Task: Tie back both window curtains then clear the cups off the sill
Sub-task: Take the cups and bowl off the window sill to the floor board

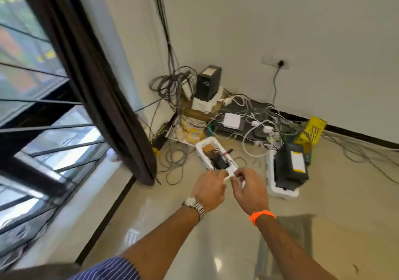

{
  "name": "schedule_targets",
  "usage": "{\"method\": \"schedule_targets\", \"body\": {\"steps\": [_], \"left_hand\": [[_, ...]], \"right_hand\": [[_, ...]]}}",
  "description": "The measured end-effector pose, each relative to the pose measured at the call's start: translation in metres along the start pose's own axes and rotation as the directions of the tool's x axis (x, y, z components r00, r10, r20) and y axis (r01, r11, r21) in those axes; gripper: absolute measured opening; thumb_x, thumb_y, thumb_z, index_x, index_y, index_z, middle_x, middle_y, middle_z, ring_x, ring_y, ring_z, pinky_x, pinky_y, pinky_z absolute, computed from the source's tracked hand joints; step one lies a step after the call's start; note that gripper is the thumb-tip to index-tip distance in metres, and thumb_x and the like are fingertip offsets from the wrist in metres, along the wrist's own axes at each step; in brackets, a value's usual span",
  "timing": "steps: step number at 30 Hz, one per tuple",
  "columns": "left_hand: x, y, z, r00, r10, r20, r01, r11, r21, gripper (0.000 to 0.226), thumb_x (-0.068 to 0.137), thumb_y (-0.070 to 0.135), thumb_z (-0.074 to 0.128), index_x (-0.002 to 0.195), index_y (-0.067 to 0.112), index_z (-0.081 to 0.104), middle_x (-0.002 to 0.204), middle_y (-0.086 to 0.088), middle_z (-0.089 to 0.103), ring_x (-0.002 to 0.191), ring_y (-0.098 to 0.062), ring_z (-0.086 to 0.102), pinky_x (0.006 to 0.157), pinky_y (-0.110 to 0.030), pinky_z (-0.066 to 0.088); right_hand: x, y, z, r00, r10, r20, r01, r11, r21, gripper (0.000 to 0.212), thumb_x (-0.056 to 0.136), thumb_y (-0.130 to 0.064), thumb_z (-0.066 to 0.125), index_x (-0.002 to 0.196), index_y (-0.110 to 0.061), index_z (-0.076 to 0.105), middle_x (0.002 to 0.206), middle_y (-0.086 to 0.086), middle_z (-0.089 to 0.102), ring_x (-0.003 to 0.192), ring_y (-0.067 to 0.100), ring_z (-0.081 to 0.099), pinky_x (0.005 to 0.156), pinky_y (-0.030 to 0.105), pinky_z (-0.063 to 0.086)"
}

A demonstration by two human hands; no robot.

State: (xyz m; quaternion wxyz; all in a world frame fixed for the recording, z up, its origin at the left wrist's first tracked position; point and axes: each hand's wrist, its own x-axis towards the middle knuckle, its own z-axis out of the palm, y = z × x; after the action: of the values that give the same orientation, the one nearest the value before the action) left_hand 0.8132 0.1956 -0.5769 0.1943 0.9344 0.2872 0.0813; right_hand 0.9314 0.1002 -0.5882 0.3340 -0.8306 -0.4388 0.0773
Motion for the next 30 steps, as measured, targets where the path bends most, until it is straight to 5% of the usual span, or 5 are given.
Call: {"method": "schedule_targets", "body": {"steps": [8,12,19,22,30], "left_hand": [[-0.012,-0.183,-0.053,0.975,-0.165,-0.146,0.181,0.978,0.102,0.054,0.082,0.025,0.056,0.133,0.014,0.046,0.129,-0.005,0.056,0.123,-0.026,0.048,0.104,-0.041,0.041],[-0.035,-0.273,-0.069,0.934,-0.310,-0.174,0.314,0.949,-0.007,0.052,0.081,0.017,0.058,0.132,0.012,0.047,0.130,-0.006,0.055,0.125,-0.027,0.047,0.105,-0.037,0.041],[-0.079,-0.399,-0.069,0.824,-0.535,-0.184,0.517,0.844,-0.141,0.039,0.080,0.019,0.063,0.117,0.018,0.051,0.122,0.001,0.055,0.115,-0.020,0.048,0.077,-0.024,0.040],[-0.088,-0.446,-0.054,0.790,-0.596,-0.147,0.574,0.802,-0.167,0.043,0.086,0.023,0.062,0.126,0.016,0.049,0.127,-0.003,0.054,0.120,-0.023,0.046,0.086,-0.036,0.049],[-0.073,-0.533,-0.005,0.703,-0.692,-0.166,0.665,0.721,-0.193,0.053,0.091,0.014,0.055,0.141,0.015,0.037,0.146,-0.003,0.043,0.132,-0.021,0.038,0.100,-0.032,0.041]], "right_hand": [[0.060,-0.122,0.138,0.918,-0.312,0.243,0.335,0.940,-0.059,0.030,0.087,-0.028,0.061,0.116,-0.020,0.058,0.109,0.002,0.063,0.104,0.023,0.057,0.087,0.036,0.049],[0.072,-0.185,0.214,0.845,-0.410,0.345,0.437,0.899,-0.003,0.033,0.086,-0.021,0.059,0.119,-0.018,0.057,0.112,0.003,0.061,0.105,0.021,0.054,0.088,0.032,0.045],[0.076,-0.256,0.348,0.736,-0.476,0.480,0.417,0.879,0.233,0.041,0.089,-0.012,0.051,0.129,-0.017,0.050,0.124,0.000,0.057,0.115,0.016,0.055,0.101,0.027,0.043],[0.081,-0.272,0.394,0.699,-0.477,0.533,0.408,0.878,0.250,0.046,0.090,-0.010,0.047,0.136,-0.016,0.046,0.130,0.001,0.054,0.121,0.014,0.051,0.106,0.019,0.035],[0.117,-0.275,0.509,0.619,-0.385,0.684,0.333,0.918,0.216,0.058,0.088,-0.005,0.046,0.145,-0.012,0.035,0.149,0.008,0.040,0.133,0.026,0.046,0.111,0.039,0.037]]}}
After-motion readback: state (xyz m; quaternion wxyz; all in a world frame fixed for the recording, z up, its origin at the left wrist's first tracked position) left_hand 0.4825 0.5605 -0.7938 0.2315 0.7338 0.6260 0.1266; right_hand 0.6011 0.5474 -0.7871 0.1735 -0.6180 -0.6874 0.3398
